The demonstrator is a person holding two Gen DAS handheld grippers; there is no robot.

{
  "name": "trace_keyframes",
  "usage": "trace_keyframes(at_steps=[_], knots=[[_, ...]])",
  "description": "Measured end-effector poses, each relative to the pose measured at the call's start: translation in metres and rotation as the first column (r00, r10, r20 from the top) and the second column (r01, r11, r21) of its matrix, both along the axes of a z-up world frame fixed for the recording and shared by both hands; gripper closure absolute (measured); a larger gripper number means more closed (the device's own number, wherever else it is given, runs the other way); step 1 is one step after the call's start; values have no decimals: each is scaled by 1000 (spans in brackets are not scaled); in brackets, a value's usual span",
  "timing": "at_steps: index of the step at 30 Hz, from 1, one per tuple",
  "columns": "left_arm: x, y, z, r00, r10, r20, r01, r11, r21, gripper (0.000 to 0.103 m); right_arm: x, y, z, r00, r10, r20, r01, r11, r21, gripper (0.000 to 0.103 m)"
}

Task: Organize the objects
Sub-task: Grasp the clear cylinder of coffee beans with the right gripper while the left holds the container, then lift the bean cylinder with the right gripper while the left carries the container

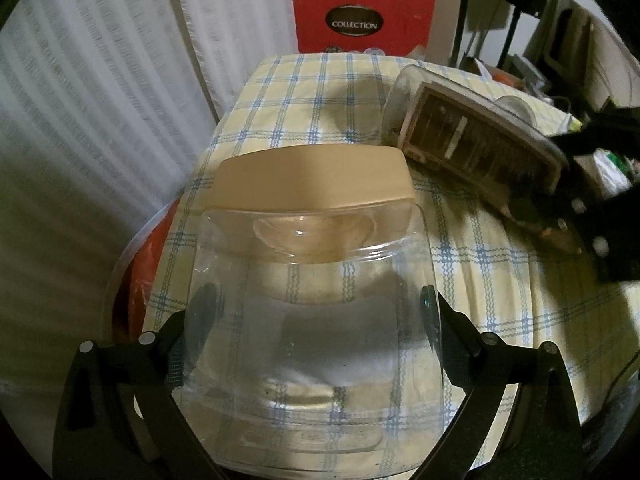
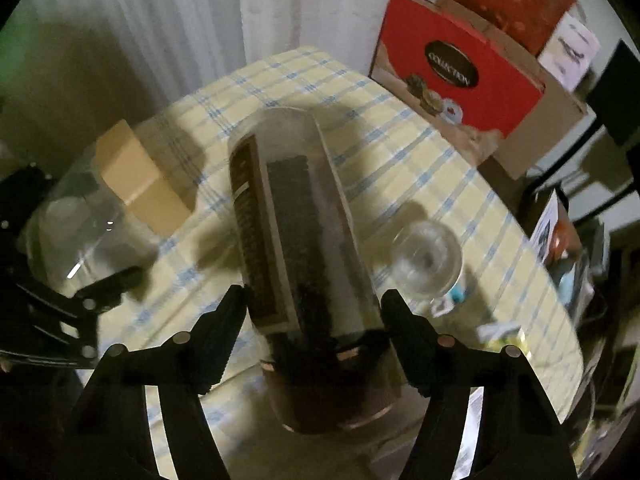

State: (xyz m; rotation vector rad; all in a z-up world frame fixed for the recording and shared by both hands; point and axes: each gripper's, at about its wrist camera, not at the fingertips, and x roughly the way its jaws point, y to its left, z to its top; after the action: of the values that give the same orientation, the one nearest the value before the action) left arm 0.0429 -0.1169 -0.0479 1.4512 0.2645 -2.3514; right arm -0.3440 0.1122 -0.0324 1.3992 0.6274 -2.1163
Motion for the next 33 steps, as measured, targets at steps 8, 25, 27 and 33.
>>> trace_keyframes(at_steps=[8,25,27,33], knots=[[0,0,0,1000,3,-3,-3,1000,1,6,59,-8,2,999,40,23,-41,996,73,34],[3,9,1,999,5,34,-5,1000,-7,11,133,101,7,979,-159,127,174,978,-116,34],[5,15,2,999,-1,40,1,1000,-3,12,141,115,7,974,-173,144,190,974,-121,34],[11,43,6,997,-45,57,44,999,10,14,143,133,8,967,-187,171,210,969,-127,34]])
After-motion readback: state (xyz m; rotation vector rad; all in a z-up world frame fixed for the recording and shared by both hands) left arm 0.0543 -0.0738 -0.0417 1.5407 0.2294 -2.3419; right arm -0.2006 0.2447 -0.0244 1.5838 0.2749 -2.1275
